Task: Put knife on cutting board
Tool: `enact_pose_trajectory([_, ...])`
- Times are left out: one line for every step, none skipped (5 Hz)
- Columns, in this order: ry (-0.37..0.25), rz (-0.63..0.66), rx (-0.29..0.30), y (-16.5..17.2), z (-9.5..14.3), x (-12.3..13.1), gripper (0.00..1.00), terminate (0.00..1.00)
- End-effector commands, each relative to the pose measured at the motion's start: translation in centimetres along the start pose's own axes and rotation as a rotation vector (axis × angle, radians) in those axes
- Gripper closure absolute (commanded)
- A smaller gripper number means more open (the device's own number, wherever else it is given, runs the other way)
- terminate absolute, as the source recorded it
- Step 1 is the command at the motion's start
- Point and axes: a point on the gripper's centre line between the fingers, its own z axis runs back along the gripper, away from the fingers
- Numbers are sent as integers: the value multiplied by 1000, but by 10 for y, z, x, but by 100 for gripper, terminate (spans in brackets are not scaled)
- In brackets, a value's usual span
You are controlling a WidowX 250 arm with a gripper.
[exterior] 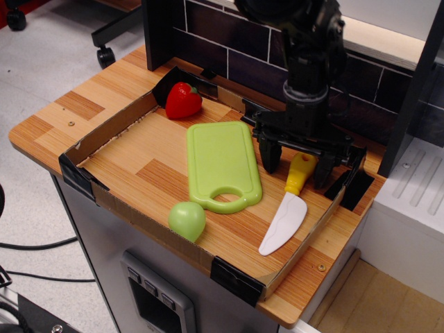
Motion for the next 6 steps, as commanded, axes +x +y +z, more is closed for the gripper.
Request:
enact_pose_trajectory([-35, -67, -76, -8, 13, 6, 100, 0])
enact_pose_trajectory([-49, -87, -79, -11, 22, 7, 100, 0])
enact_pose_trajectory([-70, -30, -96, -6, 41, 9, 100, 0])
enact_pose_trajectory([-78, 95, -140, 16, 67, 16, 100, 0])
enact_pose_trajectory([-143, 199, -75, 41, 75, 22, 100, 0])
enact_pose_trajectory([-179, 266, -33, 73, 72, 31, 100, 0])
